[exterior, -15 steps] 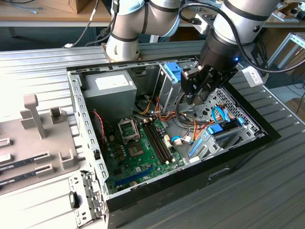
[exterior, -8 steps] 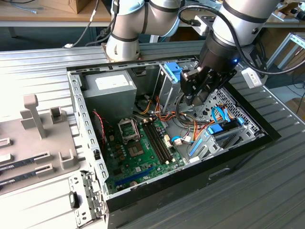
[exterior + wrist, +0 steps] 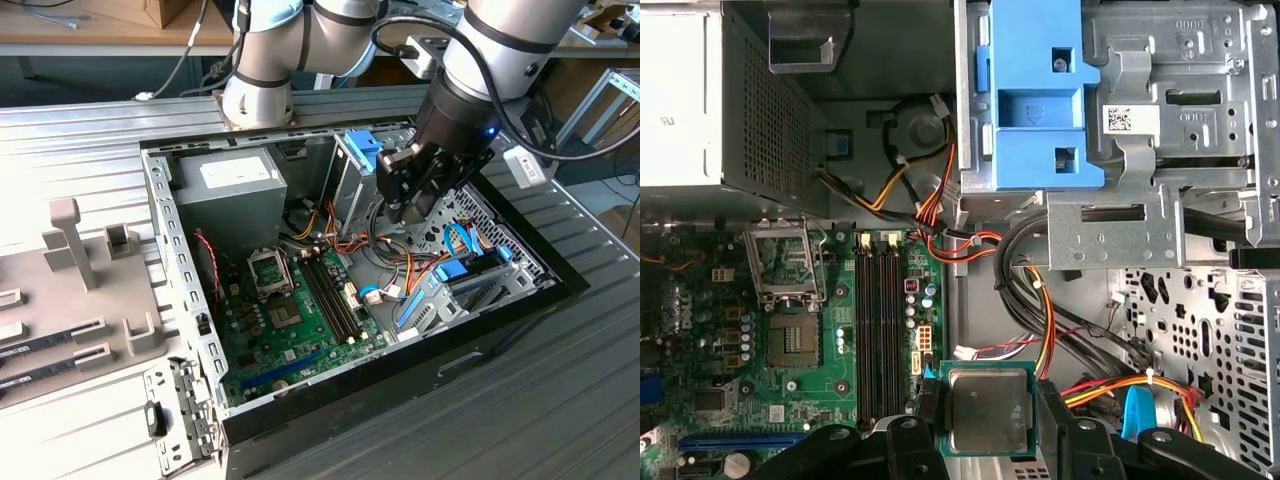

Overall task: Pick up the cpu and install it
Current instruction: 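Pick up the cpu and move it towards the insertion slot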

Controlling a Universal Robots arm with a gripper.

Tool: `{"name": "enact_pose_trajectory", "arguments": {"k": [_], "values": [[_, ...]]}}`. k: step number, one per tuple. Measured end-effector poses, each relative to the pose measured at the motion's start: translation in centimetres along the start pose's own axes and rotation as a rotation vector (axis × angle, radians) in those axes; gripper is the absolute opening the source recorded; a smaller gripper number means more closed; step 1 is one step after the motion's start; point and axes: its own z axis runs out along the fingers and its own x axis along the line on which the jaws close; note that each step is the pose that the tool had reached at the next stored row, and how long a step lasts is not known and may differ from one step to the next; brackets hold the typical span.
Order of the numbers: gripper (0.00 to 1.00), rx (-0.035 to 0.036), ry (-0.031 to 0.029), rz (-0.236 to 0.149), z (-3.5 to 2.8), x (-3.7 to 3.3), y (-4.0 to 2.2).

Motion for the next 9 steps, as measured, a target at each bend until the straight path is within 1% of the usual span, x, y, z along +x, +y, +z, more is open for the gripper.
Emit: {"name": "enact_pose_trajectory", "arguments": {"k": [9], "values": [[0.47,0.0000,0.0000,0.000,0.14,0.01,-0.01]]}}
